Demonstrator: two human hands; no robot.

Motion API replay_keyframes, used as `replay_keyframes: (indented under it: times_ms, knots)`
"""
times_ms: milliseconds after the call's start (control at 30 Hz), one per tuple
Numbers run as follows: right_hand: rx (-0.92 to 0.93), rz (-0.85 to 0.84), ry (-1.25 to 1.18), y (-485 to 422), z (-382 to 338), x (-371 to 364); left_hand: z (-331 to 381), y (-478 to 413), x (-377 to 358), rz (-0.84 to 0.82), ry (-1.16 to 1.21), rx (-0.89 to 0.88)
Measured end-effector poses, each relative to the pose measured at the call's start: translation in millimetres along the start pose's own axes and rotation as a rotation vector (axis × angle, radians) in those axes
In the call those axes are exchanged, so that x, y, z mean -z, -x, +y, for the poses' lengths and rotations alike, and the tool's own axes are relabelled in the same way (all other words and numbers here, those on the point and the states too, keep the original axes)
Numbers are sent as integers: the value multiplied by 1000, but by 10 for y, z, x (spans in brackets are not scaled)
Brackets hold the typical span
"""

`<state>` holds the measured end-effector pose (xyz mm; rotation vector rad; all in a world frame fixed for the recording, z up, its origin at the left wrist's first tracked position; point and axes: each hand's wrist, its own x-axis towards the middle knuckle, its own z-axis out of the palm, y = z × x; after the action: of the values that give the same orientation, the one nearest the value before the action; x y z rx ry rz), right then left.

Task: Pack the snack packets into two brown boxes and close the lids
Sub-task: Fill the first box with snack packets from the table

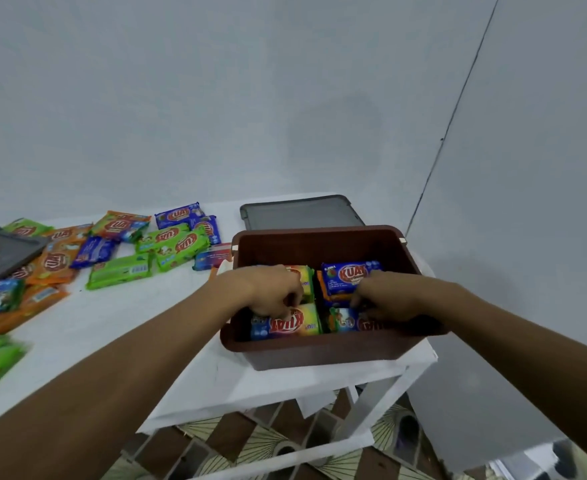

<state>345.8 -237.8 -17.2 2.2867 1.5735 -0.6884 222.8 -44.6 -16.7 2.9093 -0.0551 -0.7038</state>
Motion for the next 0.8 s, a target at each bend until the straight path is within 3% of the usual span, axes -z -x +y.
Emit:
replay_keyframes:
  times_ms: [133,233,333,433,567,667,733,800]
  knots:
    - [45,15,-26,11,64,40,28,-3,64,-102,79,-5]
    - [-9,199,-52,-27,98,75,11,-29,47,-136,132,-9]
    - [-50,369,58,-86,123,112,-33,-40,59,75,51,6]
    - [-91,380,86,-154,129,136,-95,-75,77,349,-161,62]
    - [-150,357,52,-223,134,165,-197,-112,78,261,-286,161]
    - [-143,359,61,-245,134,180,-263,-47,115,258,-273,136]
    - [-124,397,33,-251,124,225,-339,57,122,326,-233,63]
    - [-90,486,18,-284,53,301,-487,201,68,518,-131,-21]
